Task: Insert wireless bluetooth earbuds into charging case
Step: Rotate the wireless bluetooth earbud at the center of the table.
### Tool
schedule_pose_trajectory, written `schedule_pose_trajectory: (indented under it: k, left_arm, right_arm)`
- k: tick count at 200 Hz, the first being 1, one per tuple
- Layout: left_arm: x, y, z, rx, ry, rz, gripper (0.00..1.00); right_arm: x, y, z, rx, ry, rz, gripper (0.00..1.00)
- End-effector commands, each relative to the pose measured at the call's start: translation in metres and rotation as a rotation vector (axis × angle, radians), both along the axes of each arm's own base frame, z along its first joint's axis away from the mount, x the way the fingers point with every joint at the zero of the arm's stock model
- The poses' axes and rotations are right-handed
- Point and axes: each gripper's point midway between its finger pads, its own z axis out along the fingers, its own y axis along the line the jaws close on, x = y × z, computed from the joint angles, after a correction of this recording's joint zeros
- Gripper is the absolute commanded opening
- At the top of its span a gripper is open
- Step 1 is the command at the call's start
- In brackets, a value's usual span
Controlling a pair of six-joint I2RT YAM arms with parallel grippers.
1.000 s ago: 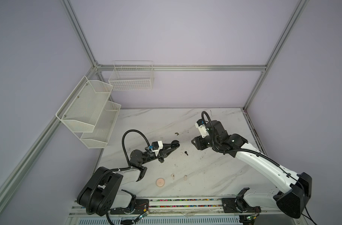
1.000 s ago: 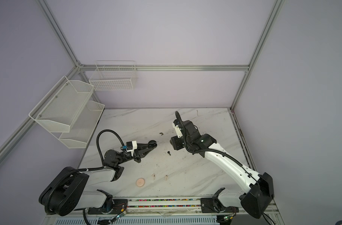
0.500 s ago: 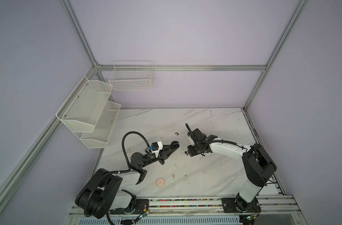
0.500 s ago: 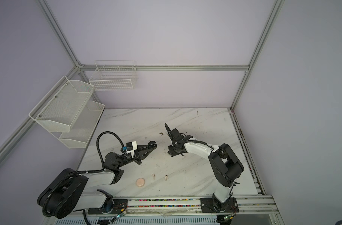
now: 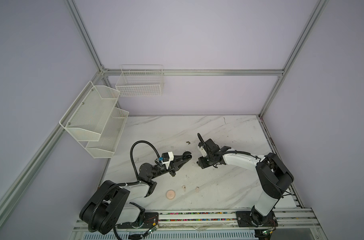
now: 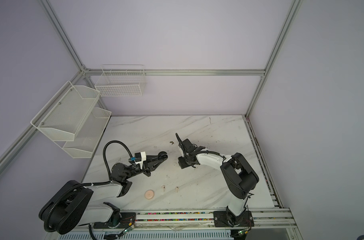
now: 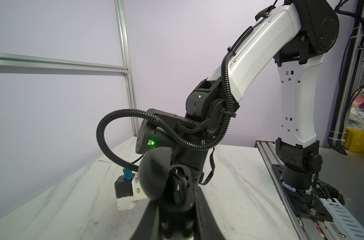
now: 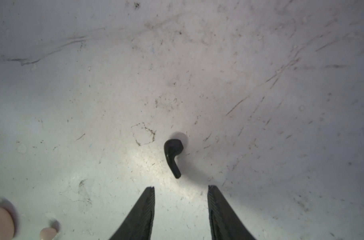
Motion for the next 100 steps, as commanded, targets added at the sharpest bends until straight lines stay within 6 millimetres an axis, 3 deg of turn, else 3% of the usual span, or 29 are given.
schedule_pose_trajectory:
  k: [1,43,100]
  left_arm:
    - [-0.008,0.002,0.005,-0.02,-0.037,-0.005,0.0]
    - [-0.005,0.001,0.002,-0.016,-0.021,-0.008,0.0]
    - [-0.005,0.0,0.003,-0.027,0.008,-0.02,0.0]
  right_arm:
    - [-0.006,0.003,-0.006,0.024,0.028,0.002,0.44]
    - [-0.014,0.008,-0.007,0.042,0.041,0.006,0.43]
    - [-0.01,0.014,-0.013,0.044,0.033,0.019,0.43]
